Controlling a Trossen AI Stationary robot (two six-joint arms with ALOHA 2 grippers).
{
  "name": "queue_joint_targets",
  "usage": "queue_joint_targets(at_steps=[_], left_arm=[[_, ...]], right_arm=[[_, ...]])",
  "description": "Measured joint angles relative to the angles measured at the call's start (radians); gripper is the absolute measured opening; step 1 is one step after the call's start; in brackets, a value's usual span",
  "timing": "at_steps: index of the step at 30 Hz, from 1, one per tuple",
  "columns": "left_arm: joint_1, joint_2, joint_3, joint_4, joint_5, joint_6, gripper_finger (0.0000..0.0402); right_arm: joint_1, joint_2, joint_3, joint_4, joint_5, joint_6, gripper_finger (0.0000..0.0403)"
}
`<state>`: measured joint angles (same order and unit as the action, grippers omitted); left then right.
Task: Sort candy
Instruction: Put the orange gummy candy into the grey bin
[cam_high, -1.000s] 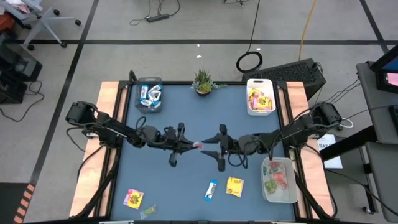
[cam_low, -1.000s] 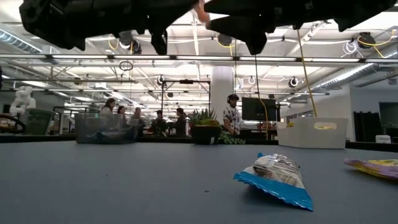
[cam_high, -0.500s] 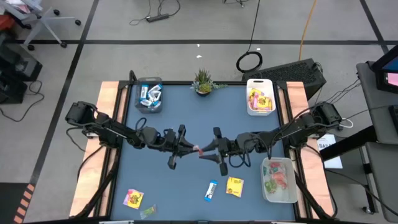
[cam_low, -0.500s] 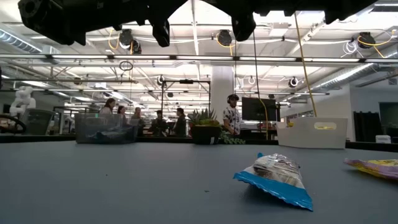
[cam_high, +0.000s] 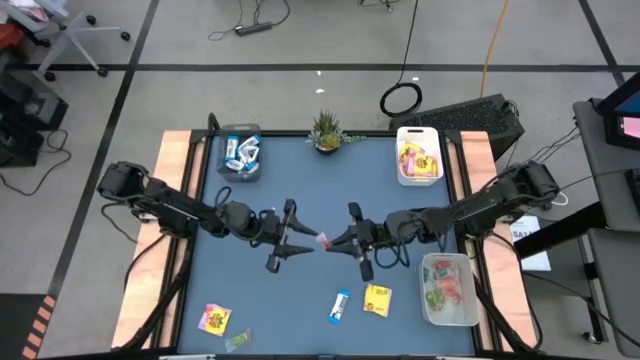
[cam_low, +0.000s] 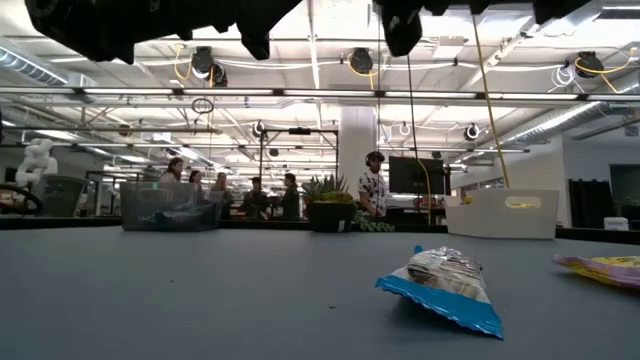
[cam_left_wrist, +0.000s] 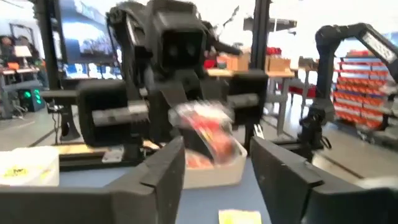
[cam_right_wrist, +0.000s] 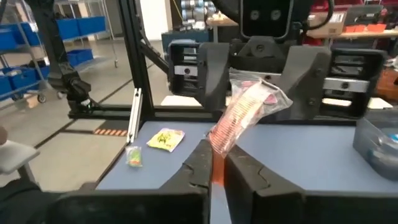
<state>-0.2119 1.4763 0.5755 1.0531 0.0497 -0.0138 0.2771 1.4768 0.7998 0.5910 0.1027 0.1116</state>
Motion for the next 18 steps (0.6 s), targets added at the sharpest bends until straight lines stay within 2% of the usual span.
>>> queue_joint_targets(at_steps=[4, 8, 15, 18], left_arm=[[-0.005, -0.029, 0.0, -0.114, 0.01, 0.006, 0.021], [-0.024, -0.051, 0.0, -0.227, 0.01, 0.037, 0.0216], [-0.059, -0.052, 0.0, -0.276, 0.004, 0.051, 0.0217], [-0.067, -0.052, 0.0, -0.291, -0.009, 0.047, 0.0217]], right_arm=[[0.024, -0.095, 0.0, -0.16, 0.004, 0.038, 0.0013], [0.086, -0.199, 0.001, -0.459, 0.003, 0.165, 0.0015], [0.257, -0.296, 0.001, -0.894, 0.007, 0.563, 0.0015], [0.335, -0.301, 0.0, -1.082, 0.065, 0.787, 0.0015]])
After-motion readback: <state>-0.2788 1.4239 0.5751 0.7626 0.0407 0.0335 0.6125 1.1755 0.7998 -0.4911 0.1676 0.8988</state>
